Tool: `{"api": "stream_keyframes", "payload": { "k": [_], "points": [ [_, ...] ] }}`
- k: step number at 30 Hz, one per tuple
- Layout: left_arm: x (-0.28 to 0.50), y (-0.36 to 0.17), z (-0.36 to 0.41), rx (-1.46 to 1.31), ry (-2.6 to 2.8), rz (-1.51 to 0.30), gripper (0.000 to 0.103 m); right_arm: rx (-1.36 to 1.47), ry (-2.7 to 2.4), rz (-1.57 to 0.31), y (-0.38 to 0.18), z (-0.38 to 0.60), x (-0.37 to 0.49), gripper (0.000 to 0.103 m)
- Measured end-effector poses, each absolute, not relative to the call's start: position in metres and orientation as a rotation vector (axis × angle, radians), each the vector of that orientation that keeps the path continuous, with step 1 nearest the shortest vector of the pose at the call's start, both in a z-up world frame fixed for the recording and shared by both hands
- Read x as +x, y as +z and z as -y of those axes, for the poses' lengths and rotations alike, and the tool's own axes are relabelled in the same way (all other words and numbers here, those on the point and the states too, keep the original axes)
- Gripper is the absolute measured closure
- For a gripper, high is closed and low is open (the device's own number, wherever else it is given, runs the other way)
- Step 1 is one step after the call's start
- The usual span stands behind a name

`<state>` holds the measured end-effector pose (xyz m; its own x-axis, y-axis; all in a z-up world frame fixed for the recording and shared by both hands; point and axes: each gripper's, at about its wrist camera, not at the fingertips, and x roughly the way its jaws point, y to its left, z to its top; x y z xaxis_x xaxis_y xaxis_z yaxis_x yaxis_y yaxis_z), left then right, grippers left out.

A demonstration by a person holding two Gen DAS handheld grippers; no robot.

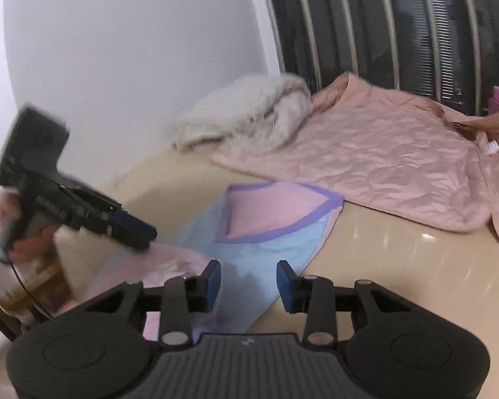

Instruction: Fold clothes

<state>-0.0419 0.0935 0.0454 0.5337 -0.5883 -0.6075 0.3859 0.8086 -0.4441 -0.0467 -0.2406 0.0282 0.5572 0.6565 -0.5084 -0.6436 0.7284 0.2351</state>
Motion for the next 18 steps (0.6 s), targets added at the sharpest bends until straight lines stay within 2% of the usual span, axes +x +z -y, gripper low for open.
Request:
{"api": "stream_keyframes", "payload": {
  "k": [2, 5, 6, 7, 8, 9, 10, 11, 14, 18],
  "points": [
    [-0.053, 0.049, -0.097, -0.303, -0.564, -0.783, 0.027, 0.102, 0.792, -0.614, 0.029, 0.248, -0.055, 0.067],
    [-0.052, 0.04, -0.082, -0.258, -0.563, -0.823, 0.03, 0.196, 0.819, -0.677, 0.023, 0.243, -0.052, 0.066],
    [-0.051, 0.036, -0.077, -0.248, -0.559, -0.843, 0.039, 0.214, 0.823, -0.695, 0.02, 0.239, -0.052, 0.067],
    [-0.048, 0.031, -0.072, -0.246, -0.558, -0.868, 0.043, 0.231, 0.817, -0.709, 0.016, 0.236, -0.05, 0.067],
    [-0.047, 0.026, -0.068, -0.251, -0.559, -0.894, 0.054, 0.243, 0.814, -0.718, 0.012, 0.232, -0.048, 0.072],
    [-0.045, 0.02, -0.065, -0.255, -0.563, -0.912, 0.072, 0.254, 0.809, -0.725, 0.006, 0.228, -0.044, 0.078],
    [-0.044, 0.015, -0.064, -0.261, -0.575, -0.915, 0.079, 0.273, 0.804, -0.728, 0.003, 0.227, -0.043, 0.095],
    [-0.047, 0.015, -0.064, -0.271, -0.585, -0.911, 0.086, 0.279, 0.796, -0.715, 0.003, 0.227, -0.045, 0.098],
    [-0.048, 0.022, -0.068, -0.318, -0.561, -0.874, 0.092, 0.299, 0.781, -0.667, 0.006, 0.229, -0.054, 0.1],
    [-0.048, 0.041, -0.07, -0.352, -0.572, -0.799, 0.092, 0.315, 0.755, -0.573, 0.026, 0.239, -0.067, 0.1]
  ]
}}
